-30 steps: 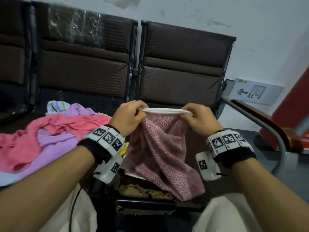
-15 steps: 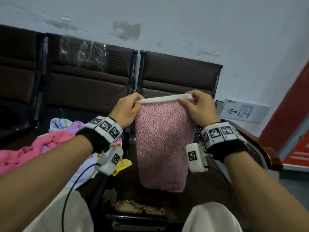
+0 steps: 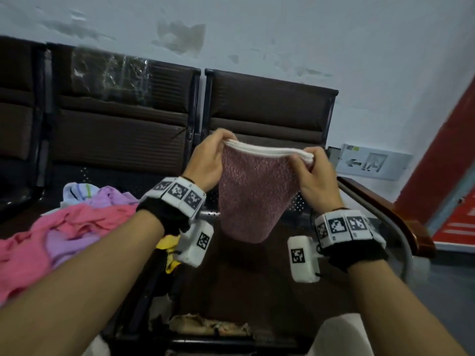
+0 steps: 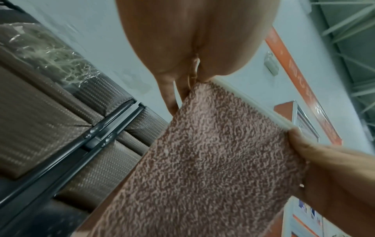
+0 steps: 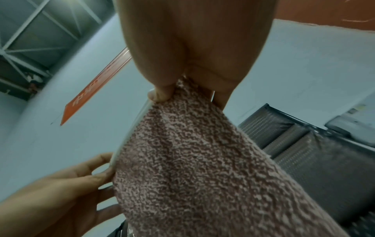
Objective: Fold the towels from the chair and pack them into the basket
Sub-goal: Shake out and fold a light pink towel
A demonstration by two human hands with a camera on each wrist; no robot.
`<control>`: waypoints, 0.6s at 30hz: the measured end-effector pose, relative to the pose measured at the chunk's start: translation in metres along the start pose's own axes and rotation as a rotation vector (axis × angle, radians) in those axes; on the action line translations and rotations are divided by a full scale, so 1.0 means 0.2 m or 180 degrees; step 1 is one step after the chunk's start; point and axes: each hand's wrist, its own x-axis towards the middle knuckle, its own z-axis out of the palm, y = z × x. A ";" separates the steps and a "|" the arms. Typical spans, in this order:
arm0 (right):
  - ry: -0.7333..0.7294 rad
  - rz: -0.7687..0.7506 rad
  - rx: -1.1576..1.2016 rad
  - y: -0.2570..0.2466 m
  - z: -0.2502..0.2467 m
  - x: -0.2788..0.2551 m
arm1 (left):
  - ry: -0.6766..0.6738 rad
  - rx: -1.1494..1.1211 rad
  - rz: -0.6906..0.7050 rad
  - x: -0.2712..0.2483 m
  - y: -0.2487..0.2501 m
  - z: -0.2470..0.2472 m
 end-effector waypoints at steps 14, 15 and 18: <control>-0.1720 0.0918 -0.0319 0.23 -0.13 -0.98 | -0.1637 -0.0480 -0.1254 -1.09 -0.11 0.12; -0.1715 0.1040 -0.0255 0.25 -0.12 -0.99 | -0.1578 -0.0497 -0.1297 -1.08 -0.12 0.12; -0.2076 0.1553 0.0165 0.31 -0.11 -1.00 | -0.1194 -0.0819 -0.1413 -1.04 -0.16 0.16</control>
